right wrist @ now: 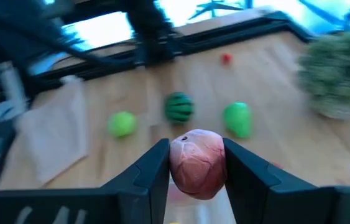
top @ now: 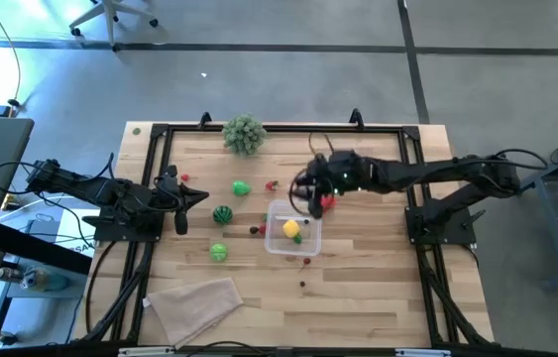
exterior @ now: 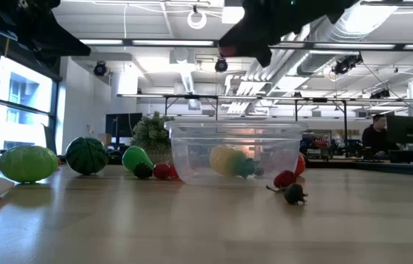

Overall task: Pick and placing Produce into tupperware
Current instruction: Put the pink peach into the transparent bin

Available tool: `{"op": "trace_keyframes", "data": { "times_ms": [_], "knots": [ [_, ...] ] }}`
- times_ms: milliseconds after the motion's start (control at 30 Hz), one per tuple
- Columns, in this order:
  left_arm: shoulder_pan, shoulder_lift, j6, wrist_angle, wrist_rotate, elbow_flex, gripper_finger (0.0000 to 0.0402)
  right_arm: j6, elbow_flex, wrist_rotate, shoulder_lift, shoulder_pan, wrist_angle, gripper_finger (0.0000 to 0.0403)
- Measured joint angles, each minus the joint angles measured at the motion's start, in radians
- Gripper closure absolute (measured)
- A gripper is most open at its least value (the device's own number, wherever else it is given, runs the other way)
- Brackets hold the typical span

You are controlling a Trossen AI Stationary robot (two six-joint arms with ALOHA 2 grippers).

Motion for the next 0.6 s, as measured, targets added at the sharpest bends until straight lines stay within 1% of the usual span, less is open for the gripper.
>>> {"op": "trace_keyframes", "data": {
  "times_ms": [67, 133, 200, 300, 467, 600],
  "knots": [
    [0.0, 0.0, 0.0, 0.0, 0.0, 0.0, 0.0401, -0.013, 0.0, 0.014, 0.015, 0.039, 0.001, 0.0284],
    [0.0, 0.0, 0.0, 0.0, 0.0, 0.0, 0.0401, -0.012, 0.0, 0.069, 0.042, 0.073, -0.008, 0.0284],
    [0.0, 0.0, 0.0, 0.0, 0.0, 0.0, 0.0401, -0.001, 0.0, 0.117, 0.082, 0.096, -0.01, 0.0284],
    [0.0, 0.0, 0.0, 0.0, 0.0, 0.0, 0.0401, 0.01, 0.0, 0.154, 0.157, 0.112, 0.003, 0.0284],
    [0.0, 0.0, 0.0, -0.001, 0.0, 0.0, 0.0401, 0.032, 0.0, 0.167, 0.281, 0.112, 0.052, 0.0284],
    [0.0, 0.0, 0.0, 0.0, 0.0, 0.0, 0.0401, 0.032, 0.0, 0.166, 0.344, 0.111, 0.101, 0.0284]
  ]
}}
